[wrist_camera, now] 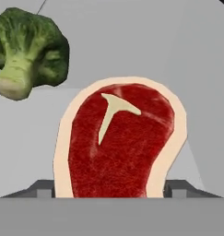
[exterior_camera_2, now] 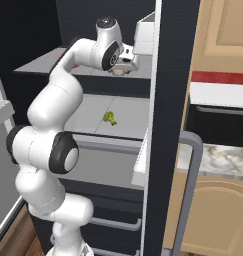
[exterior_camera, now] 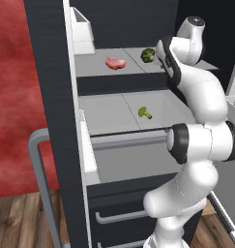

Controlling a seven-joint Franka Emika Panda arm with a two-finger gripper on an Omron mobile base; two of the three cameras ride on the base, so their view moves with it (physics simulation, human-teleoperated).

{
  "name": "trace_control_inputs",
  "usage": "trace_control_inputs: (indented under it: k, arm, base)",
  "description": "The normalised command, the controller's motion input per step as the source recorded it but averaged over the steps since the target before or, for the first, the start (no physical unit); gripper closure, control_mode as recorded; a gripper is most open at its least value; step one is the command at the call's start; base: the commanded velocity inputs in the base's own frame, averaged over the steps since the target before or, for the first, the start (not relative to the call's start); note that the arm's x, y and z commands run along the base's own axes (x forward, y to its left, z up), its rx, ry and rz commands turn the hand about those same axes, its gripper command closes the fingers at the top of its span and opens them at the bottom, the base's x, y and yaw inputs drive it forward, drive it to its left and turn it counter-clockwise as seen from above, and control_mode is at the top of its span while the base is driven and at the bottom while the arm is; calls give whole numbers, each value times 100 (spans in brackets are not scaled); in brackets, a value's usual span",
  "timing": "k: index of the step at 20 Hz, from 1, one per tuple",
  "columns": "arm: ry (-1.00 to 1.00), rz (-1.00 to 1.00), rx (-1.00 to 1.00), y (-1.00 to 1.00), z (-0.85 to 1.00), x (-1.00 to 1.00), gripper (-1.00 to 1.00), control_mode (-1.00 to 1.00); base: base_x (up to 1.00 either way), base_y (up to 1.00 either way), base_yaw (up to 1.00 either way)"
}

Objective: Place one broccoli and one steak in each tupperware on the nearby counter, to pack two identical lunches.

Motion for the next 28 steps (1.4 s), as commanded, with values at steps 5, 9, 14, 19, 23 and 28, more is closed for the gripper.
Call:
trace_control_inputs:
  k: [5, 9, 14, 19, 23, 28]
  arm:
    - [-9, 12, -8, 70, -44, -100, 100, -100]
    - [-13, 14, -12, 76, -27, -100, 100, -100]
    - [-7, 13, -3, 24, -1, -100, 100, -100]
    - [-5, 15, -6, 22, 0, -100, 100, -100]
    - [0, 16, -7, 26, -12, -100, 100, -100]
    - [0, 5, -2, 6, -7, -40, 100, 100]
  base:
    - [0, 0, 0]
    - [0, 0, 0]
    - [0, 0, 0]
    - [0, 0, 0]
    - [0, 0, 0]
    - [-60, 0, 1]
